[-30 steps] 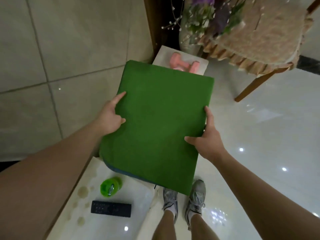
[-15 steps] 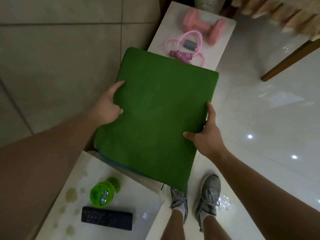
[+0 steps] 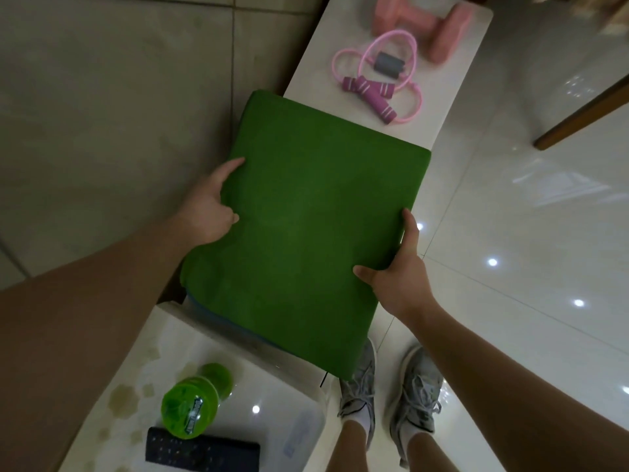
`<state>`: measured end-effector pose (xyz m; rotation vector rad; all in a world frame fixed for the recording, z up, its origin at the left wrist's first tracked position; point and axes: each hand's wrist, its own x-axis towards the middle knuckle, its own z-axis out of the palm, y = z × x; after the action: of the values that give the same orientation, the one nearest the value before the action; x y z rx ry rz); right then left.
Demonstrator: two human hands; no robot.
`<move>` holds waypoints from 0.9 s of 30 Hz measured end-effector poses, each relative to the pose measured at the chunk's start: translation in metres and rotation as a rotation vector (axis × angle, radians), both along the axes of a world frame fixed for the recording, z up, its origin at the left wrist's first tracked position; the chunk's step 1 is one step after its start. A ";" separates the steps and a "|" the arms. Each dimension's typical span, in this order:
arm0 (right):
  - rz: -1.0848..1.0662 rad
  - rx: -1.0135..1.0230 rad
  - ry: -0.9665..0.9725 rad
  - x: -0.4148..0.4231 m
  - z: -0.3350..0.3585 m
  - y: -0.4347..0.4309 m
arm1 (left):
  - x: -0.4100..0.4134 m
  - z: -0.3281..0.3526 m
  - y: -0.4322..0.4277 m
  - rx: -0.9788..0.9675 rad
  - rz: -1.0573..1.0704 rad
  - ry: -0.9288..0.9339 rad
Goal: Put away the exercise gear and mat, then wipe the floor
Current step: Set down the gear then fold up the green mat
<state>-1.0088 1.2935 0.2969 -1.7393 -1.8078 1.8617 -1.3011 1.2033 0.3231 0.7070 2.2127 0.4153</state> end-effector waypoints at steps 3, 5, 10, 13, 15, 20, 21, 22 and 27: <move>0.009 0.001 -0.011 -0.002 -0.008 -0.003 | -0.001 -0.010 -0.002 0.002 -0.003 0.006; 0.011 0.012 -0.020 -0.003 -0.013 -0.004 | -0.002 -0.018 -0.005 0.003 -0.008 0.007; 0.010 0.029 -0.035 -0.005 -0.021 -0.006 | -0.002 -0.031 -0.005 0.025 -0.024 0.006; 0.008 0.036 -0.040 -0.006 -0.024 -0.006 | -0.005 -0.037 -0.005 0.019 -0.036 -0.007; -0.001 0.036 -0.044 -0.006 -0.026 -0.007 | -0.007 -0.041 -0.006 0.012 -0.037 -0.016; -0.029 0.037 -0.053 -0.008 -0.032 -0.008 | -0.009 -0.051 -0.007 0.002 -0.038 -0.028; -0.027 0.040 -0.055 -0.008 -0.033 -0.008 | -0.009 -0.053 -0.007 0.005 -0.039 -0.030; -0.024 0.042 -0.059 -0.008 -0.034 -0.009 | -0.008 -0.054 -0.007 0.005 -0.045 -0.029; -0.008 0.062 -0.068 -0.007 -0.039 -0.010 | -0.009 -0.061 -0.009 -0.017 -0.049 -0.014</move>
<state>-1.0156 1.2838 0.2582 -1.8068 -1.8572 1.7450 -1.3102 1.1939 0.2624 0.7457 2.1787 0.3750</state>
